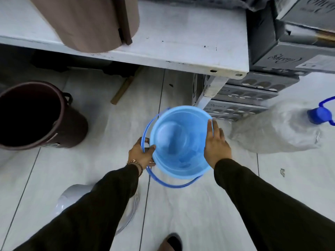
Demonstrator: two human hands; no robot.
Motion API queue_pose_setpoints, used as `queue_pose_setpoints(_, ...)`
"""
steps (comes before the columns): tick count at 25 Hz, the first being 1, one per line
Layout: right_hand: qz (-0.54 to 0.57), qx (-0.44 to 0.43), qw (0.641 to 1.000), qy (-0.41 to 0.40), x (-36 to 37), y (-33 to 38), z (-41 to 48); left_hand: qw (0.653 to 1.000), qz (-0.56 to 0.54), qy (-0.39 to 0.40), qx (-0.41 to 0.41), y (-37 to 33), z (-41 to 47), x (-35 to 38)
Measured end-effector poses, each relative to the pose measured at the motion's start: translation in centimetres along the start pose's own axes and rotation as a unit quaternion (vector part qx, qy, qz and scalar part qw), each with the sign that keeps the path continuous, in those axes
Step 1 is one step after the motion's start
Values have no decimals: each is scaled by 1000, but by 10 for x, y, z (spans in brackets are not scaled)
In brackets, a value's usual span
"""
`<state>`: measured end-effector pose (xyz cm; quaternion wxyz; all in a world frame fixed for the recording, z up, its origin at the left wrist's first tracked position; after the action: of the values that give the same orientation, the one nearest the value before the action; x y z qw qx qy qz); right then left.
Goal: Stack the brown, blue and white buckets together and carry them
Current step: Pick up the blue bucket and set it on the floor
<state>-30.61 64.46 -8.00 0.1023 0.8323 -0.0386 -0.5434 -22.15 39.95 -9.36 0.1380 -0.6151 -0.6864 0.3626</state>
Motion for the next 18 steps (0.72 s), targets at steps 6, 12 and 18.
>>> queue_pose_setpoints(6, 69, 47, 995, 47, 23, -9, -25, 993, -38, -24, -109, 15, 8, 1)
queue_pose_setpoints(12, -26, 20, 999, 37, 5, 1, -48, 970, 220, -68, 76, 1, -17, -25)
queue_pose_setpoints(18, 33, 11, 999, 38, 12, 46, -132, 909, 385, 40, 153, 22, -70, -84)
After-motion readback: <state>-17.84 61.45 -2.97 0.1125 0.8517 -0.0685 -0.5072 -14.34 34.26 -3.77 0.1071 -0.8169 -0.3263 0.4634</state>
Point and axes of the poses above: each hand's wrist, its own z-axis towards the middle knuckle, its own x-axis out of the palm, y = z × x, the point moved 4 cm from there along z, towards the middle knuckle, and after that the axes turned 5 degrees about z, right-handed, at the moved point
